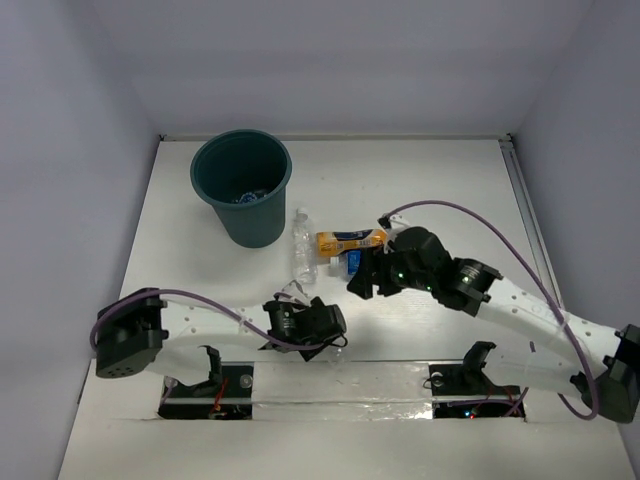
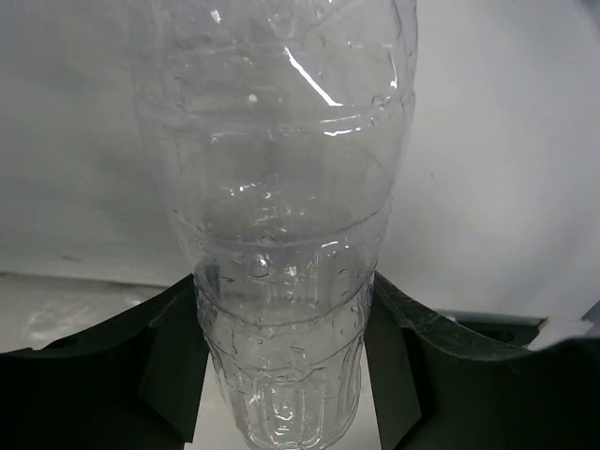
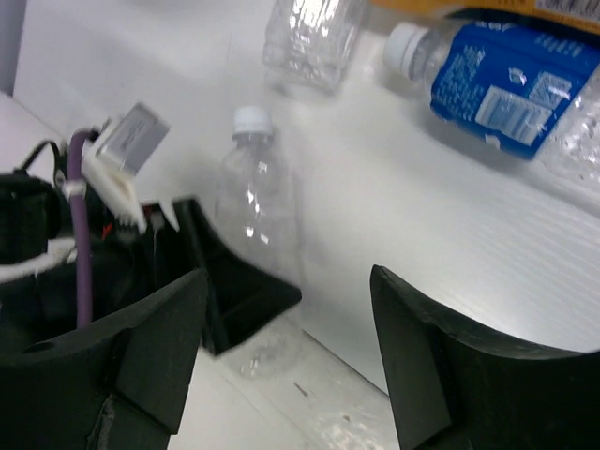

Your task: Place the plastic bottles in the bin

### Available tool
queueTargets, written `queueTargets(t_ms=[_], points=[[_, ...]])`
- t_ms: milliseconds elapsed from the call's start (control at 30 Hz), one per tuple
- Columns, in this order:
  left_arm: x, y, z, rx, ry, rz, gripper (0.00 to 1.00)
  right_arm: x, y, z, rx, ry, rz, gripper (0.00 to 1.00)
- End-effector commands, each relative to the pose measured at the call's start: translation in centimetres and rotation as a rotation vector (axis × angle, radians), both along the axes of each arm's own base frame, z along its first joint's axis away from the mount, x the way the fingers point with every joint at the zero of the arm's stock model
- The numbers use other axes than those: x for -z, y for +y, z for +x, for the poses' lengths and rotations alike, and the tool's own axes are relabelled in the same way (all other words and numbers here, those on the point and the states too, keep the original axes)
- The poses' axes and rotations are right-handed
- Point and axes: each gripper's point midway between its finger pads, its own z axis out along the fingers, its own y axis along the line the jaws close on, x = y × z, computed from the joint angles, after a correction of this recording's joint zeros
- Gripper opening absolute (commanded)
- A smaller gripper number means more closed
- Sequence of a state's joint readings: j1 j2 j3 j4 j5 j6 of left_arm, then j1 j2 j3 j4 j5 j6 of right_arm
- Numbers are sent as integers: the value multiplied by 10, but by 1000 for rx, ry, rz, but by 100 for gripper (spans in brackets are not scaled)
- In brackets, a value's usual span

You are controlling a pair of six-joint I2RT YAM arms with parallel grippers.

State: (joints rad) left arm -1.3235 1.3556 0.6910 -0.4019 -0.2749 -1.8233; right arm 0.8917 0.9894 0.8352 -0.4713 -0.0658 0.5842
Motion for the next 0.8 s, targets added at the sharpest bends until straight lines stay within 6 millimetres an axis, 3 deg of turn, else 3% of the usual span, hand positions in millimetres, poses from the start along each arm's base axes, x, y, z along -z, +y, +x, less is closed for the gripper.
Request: queueTargets(t_ms=[0, 100, 167, 233, 300, 367, 567, 600, 667, 700, 767], points=[[-29, 22, 10, -55, -105, 44, 44, -48, 30, 32, 81, -68, 126, 74], [-49, 31, 10, -35, -148, 12, 40, -50, 32, 61, 161, -109, 52, 71], [-60, 38, 10, -24, -174, -31, 38, -46, 21, 80, 203, -125, -6, 71], [-74, 44, 9, -18, -196, -95, 37, -37, 18, 90, 171, -126, -57, 76], [-80, 51, 9, -16, -214, -121, 37, -20, -1, 103, 182, -107, -144, 80], [-100, 57, 12, -16, -260, -181, 37, -4, -11, 109, 173, -71, -227, 86], [-180, 94, 37, -58, -485, -214, 38, 19, -39, 133, 211, -17, -375, 94], [-206, 99, 41, -52, -534, -231, 39, 20, -44, 137, 243, -7, -385, 94], [-231, 114, 52, -84, -616, -205, 41, 23, -76, 148, 402, 9, -435, 94], [-252, 123, 54, -79, -655, -194, 42, 27, -85, 148, 505, 51, -402, 93], [-274, 134, 62, -93, -728, -157, 42, 22, -97, 150, 634, 62, -326, 91]])
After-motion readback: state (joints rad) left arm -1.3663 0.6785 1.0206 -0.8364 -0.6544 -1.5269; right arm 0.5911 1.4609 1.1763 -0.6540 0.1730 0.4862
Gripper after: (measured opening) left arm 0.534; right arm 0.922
